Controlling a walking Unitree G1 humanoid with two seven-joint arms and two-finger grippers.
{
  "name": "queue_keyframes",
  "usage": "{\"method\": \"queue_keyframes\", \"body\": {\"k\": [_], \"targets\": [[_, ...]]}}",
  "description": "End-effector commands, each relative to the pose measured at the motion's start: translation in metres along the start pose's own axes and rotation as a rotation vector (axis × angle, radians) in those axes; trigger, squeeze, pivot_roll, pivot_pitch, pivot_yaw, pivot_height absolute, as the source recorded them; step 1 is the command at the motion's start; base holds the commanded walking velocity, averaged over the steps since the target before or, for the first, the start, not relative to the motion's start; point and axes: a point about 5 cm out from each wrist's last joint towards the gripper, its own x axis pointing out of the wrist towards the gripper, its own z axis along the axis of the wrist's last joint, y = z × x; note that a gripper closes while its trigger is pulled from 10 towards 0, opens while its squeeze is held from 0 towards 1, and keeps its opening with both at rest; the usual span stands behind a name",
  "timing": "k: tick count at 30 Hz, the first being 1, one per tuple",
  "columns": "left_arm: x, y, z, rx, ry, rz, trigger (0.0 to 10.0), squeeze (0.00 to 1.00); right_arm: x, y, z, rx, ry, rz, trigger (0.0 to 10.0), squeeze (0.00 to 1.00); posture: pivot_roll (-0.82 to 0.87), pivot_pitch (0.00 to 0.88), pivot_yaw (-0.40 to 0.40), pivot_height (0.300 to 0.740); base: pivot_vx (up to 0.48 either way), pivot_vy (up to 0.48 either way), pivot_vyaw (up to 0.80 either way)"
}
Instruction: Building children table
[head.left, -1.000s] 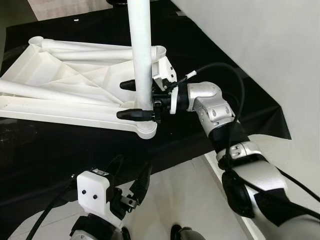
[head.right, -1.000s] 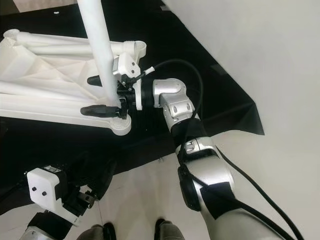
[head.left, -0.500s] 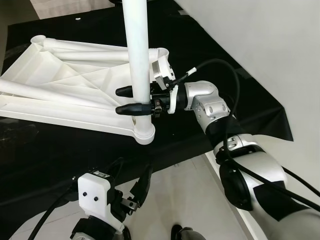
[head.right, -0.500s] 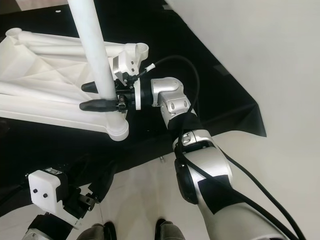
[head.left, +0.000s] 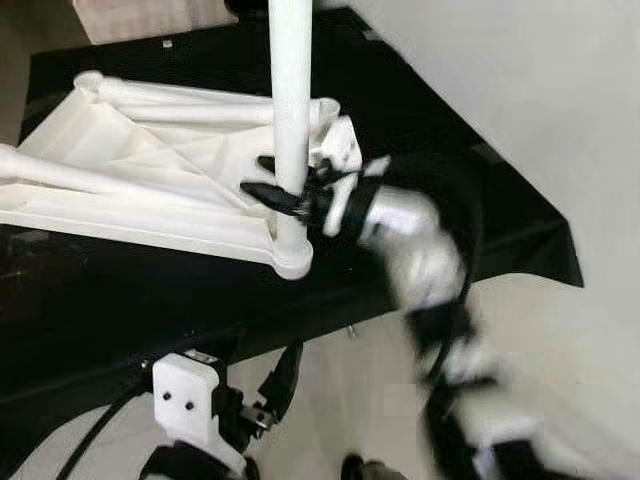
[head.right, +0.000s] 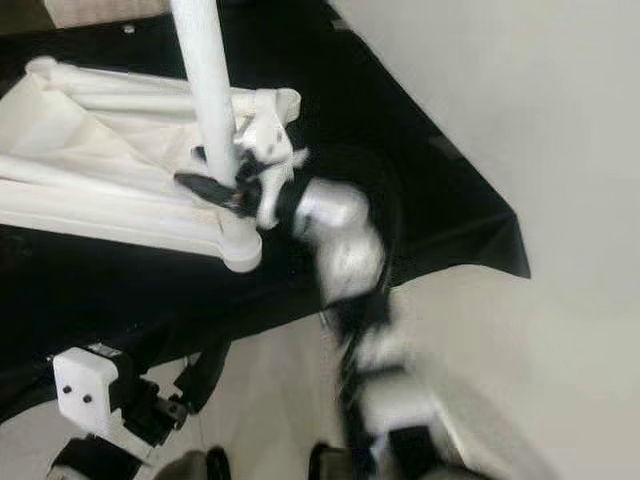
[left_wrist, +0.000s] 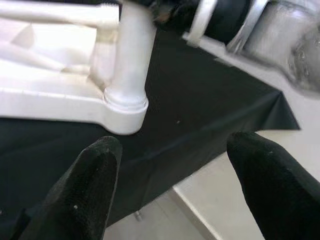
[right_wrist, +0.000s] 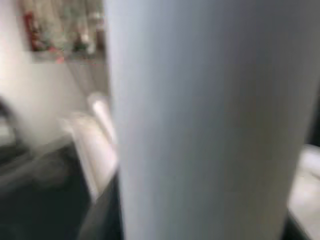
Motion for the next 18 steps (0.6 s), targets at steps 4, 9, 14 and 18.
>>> {"method": "queue_keyframes", "body": {"k": [4,9,14,18], "targets": [[-0.003,0.003,-0.003,0.004,0.035,-0.002,10.0,0.0,-0.003,0.03,-0.037,0.147,0.111,-0.131,0.0,0.0,0.11,0.26,-0.014,0.74,0.0,0.0,0.0],[-0.002,0.004,-0.003,0.006,0.03,-0.001,10.0,0.0,0.003,0.027,-0.028,0.131,0.089,-0.121,0.0,0.0,0.11,0.255,-0.021,0.74,0.0,0.0,0.0],[-0.001,0.004,-0.002,0.008,0.025,0.003,10.0,0.0,0.005,0.028,-0.017,0.119,0.061,-0.075,10.0,0.0,0.11,0.258,-0.026,0.74,0.0,0.0,0.0],[0.0,0.003,-0.002,0.007,0.022,0.004,10.0,0.0,0.006,0.034,-0.004,0.135,0.031,0.095,10.0,1.0,0.11,0.254,-0.029,0.74,0.0,0.0,0.0]]}}
